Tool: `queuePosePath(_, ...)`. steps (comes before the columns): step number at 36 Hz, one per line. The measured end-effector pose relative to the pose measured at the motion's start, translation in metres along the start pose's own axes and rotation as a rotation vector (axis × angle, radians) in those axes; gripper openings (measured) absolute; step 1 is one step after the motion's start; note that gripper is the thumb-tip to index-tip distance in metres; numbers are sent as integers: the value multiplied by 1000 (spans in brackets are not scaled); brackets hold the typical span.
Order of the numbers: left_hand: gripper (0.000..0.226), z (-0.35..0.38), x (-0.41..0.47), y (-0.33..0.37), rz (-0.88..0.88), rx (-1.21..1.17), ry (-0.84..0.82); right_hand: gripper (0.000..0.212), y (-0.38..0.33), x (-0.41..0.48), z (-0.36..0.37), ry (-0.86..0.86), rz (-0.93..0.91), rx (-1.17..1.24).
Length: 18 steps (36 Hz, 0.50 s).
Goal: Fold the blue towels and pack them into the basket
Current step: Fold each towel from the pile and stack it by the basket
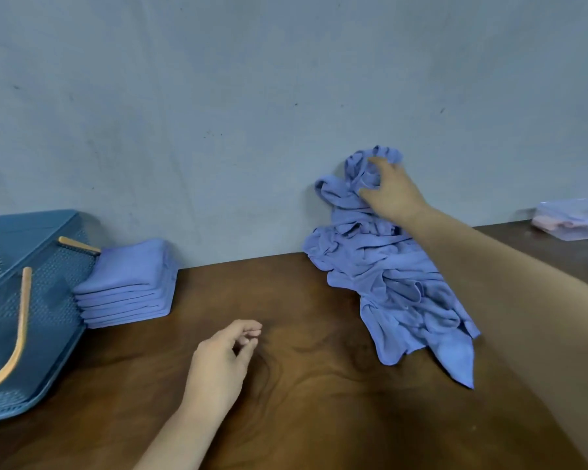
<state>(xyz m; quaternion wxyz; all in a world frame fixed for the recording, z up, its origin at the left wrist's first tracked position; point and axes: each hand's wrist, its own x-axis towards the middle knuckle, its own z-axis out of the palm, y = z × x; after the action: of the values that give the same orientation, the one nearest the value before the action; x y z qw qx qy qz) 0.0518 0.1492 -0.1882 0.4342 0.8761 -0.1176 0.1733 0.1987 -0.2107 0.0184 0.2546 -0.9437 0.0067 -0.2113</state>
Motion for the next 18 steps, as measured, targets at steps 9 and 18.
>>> queuePosePath(9,24,-6,5,-12,-49,-103,21,70,25,70,25,-74,37,-205)
queuePosePath(18,23,-10,6,-23,-91,-115,107,36,-2,42,-9,241,32,-103)
